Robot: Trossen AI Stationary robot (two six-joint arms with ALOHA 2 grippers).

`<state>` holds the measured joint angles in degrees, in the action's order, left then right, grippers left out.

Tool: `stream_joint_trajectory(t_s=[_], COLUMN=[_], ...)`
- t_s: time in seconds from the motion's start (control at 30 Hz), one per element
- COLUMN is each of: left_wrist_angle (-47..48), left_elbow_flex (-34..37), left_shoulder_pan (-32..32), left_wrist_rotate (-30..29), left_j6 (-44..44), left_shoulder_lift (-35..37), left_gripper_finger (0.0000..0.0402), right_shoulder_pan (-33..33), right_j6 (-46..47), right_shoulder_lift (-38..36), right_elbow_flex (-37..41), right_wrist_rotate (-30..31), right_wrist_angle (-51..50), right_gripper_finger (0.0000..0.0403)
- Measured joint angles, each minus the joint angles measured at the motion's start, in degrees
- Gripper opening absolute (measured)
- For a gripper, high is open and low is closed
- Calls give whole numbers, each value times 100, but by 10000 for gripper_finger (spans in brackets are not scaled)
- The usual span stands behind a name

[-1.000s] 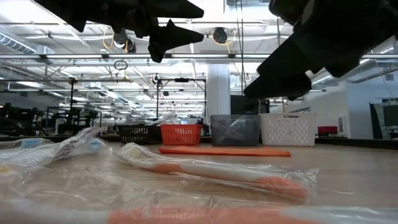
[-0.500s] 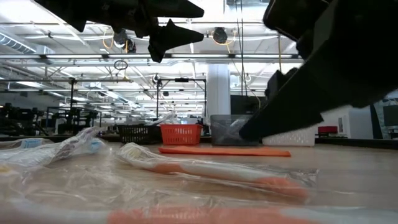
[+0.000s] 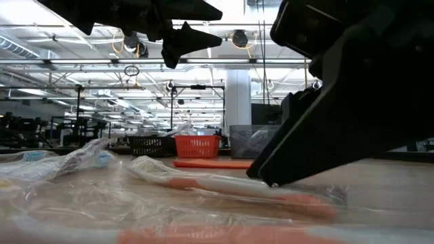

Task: Pick & Place Toothbrushes
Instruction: Put the orange toothbrush into the white bin

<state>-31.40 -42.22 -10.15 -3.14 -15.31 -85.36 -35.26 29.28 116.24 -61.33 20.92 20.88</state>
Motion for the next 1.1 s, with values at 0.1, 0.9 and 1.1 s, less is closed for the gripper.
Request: stream_joint_trajectory(t_s=[0.1, 0.9, 1.1], left_wrist_angle=[0, 9, 11], left_elbow_flex=[0, 0, 0], left_shoulder_pan=[0, 0, 0], left_wrist_rotate=[0, 0, 0], left_j6=[2, 11, 11], left_shoulder_lift=[0, 0, 0], left_gripper_finger=[230, 230, 230], right_shoulder_pan=[-7, 32, 49], right_j6=[48, 32, 214], right_shoulder_lift=[-4, 418, 416], right_elbow_flex=[1, -27, -29], right_wrist_rotate=[12, -121, -101], right_wrist_angle=[-15, 609, 392], right_gripper_finger=[212, 174, 46])
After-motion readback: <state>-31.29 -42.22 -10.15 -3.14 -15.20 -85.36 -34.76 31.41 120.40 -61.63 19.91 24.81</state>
